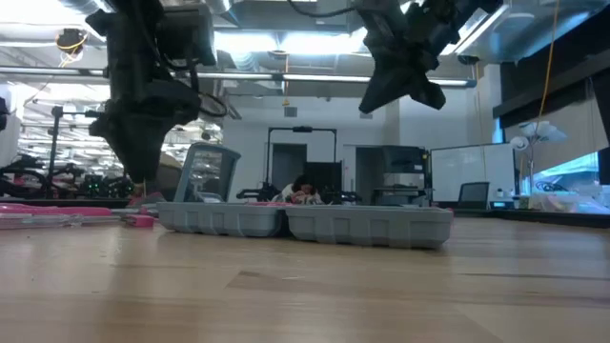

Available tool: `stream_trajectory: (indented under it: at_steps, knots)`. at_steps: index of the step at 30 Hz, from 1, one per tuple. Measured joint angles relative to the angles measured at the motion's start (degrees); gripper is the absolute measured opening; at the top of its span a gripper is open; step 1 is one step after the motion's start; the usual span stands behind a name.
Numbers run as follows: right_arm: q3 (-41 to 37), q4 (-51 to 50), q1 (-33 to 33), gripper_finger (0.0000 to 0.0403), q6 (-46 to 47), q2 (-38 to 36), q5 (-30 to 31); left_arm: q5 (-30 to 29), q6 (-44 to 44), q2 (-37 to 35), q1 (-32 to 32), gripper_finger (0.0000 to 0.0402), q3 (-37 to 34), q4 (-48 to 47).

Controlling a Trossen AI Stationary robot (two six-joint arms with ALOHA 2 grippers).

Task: Prefit tool cases
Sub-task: Put the right orange multi bit set into the gray prefit tool case

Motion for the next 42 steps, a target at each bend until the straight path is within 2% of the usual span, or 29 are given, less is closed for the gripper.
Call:
stream_trajectory:
  at_steps: [6,10,14,17,20,25,27,30,32,38,42]
  knots:
    - [-0.9,0.2,-2.6,0.0,-4.0,0.0,-5.6,-6.2,-6.0,0.5,-3.3,0.0132,-0.1,-1.2]
    - [-0.9,0.2,-3.6,0.0,-5.4,0.0,-7.8,-6.8,-7.1,0.7,-3.1,0.0132,0.0,-0.1]
    - [-0.9,0.1,-3.5,0.0,-6.6,0.0,-7.8,-3.2,-7.5,0.9,-3.8,0.0132,0.0,2.7]
    - [-0.9,0.0,-3.4,0.0,-6.7,0.0,-8.0,-3.1,-7.3,1.4,-6.0,0.0132,0.0,3.3]
    - [-0.9,0.0,-3.4,0.0,-6.7,0.0,-8.0,-3.1,-4.0,2.8,-8.1,0.0132,0.0,3.1]
    - [-0.9,0.1,-3.4,0.0,-6.7,0.0,-7.8,-3.5,11.0,5.1,-9.7,0.0132,0.0,3.2]
    - [-0.9,0.1,-3.4,0.0,-6.4,0.0,-8.3,-2.6,11.0,5.2,-8.6,0.0132,0.0,4.3]
    - [-0.9,0.2,-3.4,0.0,-5.3,0.0,-8.9,2.9,7.9,5.1,-7.0,0.0132,0.0,8.3]
    - [-0.9,0.2,-3.4,0.0,-5.5,0.0,-8.9,4.5,7.8,5.1,-6.8,0.0132,0.0,7.7]
    - [-0.9,0.3,-3.4,0.0,-5.4,0.0,-8.9,3.2,4.3,4.6,-5.2,0.0132,0.0,6.3]
    - [-0.9,0.4,-3.4,0.0,-5.0,0.1,-8.9,3.2,10.1,4.6,-4.5,0.0132,0.0,6.3]
